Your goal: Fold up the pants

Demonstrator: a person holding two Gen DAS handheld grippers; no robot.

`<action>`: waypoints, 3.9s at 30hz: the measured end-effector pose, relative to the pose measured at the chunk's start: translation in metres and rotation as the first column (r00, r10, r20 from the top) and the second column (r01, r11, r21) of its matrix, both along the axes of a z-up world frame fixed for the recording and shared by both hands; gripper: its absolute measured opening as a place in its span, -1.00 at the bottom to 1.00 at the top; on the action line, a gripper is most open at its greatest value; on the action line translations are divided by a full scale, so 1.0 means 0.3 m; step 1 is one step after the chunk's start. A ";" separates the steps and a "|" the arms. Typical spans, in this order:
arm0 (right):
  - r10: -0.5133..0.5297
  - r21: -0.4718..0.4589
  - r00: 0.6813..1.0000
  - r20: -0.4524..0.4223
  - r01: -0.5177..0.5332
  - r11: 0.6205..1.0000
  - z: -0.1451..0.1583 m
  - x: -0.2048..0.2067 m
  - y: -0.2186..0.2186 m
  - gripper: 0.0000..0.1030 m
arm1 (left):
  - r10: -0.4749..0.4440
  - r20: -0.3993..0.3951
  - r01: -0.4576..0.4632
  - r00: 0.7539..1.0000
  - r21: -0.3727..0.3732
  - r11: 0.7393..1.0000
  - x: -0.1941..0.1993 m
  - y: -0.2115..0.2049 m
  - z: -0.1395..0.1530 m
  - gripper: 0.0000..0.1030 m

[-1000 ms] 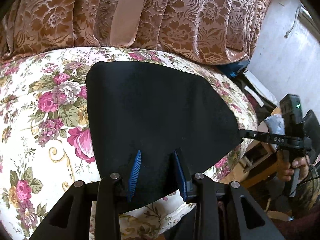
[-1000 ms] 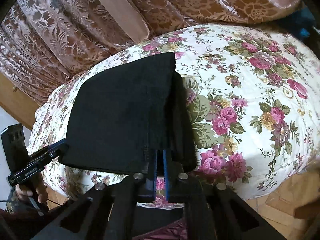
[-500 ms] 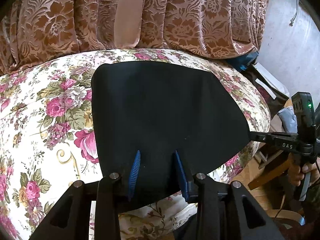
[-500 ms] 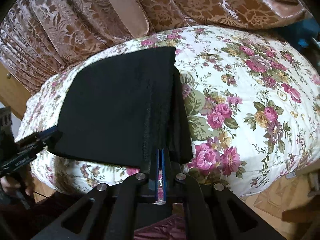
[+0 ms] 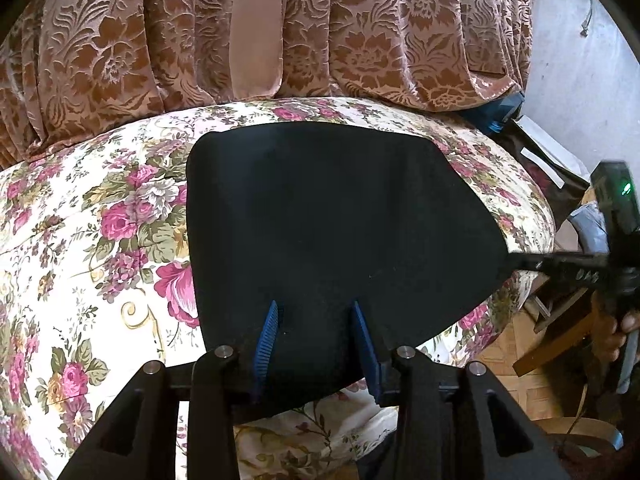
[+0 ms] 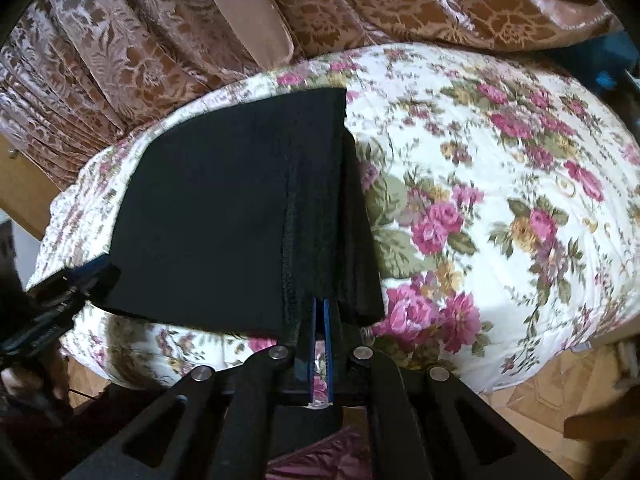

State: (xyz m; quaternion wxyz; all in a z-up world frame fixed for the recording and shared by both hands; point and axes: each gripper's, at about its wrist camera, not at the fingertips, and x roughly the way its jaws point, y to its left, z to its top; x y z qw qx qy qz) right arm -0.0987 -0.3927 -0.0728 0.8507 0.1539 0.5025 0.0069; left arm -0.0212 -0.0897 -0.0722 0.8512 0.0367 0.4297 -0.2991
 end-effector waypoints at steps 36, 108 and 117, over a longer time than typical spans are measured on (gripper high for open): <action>-0.128 0.063 0.991 0.042 0.125 0.990 -0.131 0.407 -0.080 -0.83 | 0.074 -0.122 -0.101 0.990 -0.233 0.967 0.129 0.238 0.063 -0.17; 0.077 0.493 0.996 0.040 -0.087 0.866 -0.262 0.333 -0.169 -0.09 | -0.183 -0.508 -0.151 0.842 -0.548 0.823 0.431 0.172 -0.229 -0.18; 0.142 0.394 0.981 0.130 -0.183 0.901 -0.095 0.364 -0.079 -0.18 | -0.154 -0.357 -0.076 0.921 -0.553 0.829 0.406 0.247 -0.062 -0.25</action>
